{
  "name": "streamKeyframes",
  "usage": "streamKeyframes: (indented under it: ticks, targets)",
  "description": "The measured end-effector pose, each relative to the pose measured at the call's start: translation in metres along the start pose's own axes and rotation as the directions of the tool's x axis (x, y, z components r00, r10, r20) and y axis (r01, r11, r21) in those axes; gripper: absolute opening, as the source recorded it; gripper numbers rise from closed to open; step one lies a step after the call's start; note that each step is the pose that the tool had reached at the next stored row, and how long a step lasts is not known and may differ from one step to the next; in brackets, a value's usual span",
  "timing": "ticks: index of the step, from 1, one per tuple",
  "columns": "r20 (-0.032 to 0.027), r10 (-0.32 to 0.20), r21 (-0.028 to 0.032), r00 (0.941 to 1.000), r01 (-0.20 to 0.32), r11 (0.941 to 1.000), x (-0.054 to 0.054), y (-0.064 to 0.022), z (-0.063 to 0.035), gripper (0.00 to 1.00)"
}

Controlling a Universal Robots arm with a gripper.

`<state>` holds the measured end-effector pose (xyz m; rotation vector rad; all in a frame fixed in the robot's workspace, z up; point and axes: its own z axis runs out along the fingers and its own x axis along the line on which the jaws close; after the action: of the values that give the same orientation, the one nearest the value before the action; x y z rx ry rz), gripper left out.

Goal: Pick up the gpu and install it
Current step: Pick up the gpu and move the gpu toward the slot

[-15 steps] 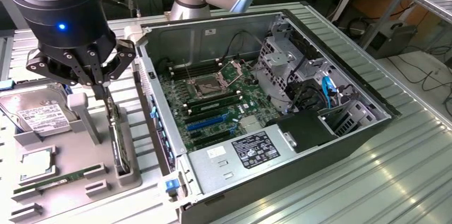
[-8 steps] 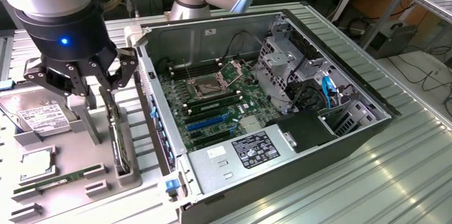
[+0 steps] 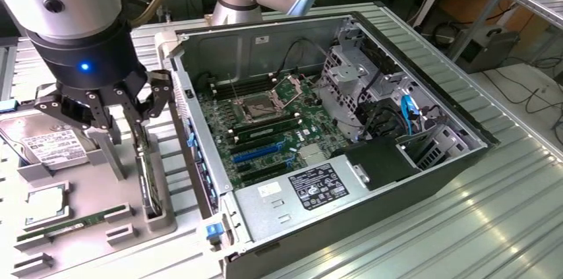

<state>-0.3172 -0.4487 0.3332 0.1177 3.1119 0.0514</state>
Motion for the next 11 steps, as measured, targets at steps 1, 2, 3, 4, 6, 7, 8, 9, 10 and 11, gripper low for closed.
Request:
streamKeyframes:
  ticks: [1, 2, 3, 4, 6, 7, 8, 9, 10, 11]
  targets:
    - [0.0001, 0.0, -0.0001, 1.0, 0.0, 1.0, 0.0, -0.0002, 0.0018, 0.36]
    - [0.0001, 0.0, -0.0001, 1.0, 0.0, 1.0, 0.0, -0.0006, 0.0037, 0.36]
    - [0.0001, 0.0, -0.0001, 1.0, 0.0, 1.0, 0.0, -0.0011, 0.0055, 0.36]
    - [0.0002, 0.0, -0.0001, 1.0, 0.0, 1.0, 0.0, -0.0015, 0.0072, 0.36]
    - [0.0005, 0.0, -0.0002, 1.0, 0.0, 1.0, 0.001, -0.0025, 0.0109, 0.36]
    - [0.0006, 0.0, -0.0001, 1.0, 0.0, 1.0, 0.001, -0.0031, 0.0127, 0.36]
    - [0.0008, 0.0, -0.0002, 1.0, 0.0, 1.0, 0.001, -0.004, 0.0162, 0.36]
    - [0.0007, 0.0, -0.0001, 1.0, 0.0, 1.0, 0.001, -0.0045, 0.0184, 0.36]
    - [0.0007, 0.0, 0.0, 1.0, 0.0, 1.0, 0.001, -0.0052, 0.0201, 0.36]
    - [0.0007, 0.003, 0.0, 1.0, -0.003, 1.0, 0.001, -0.0063, 0.0227, 0.36]
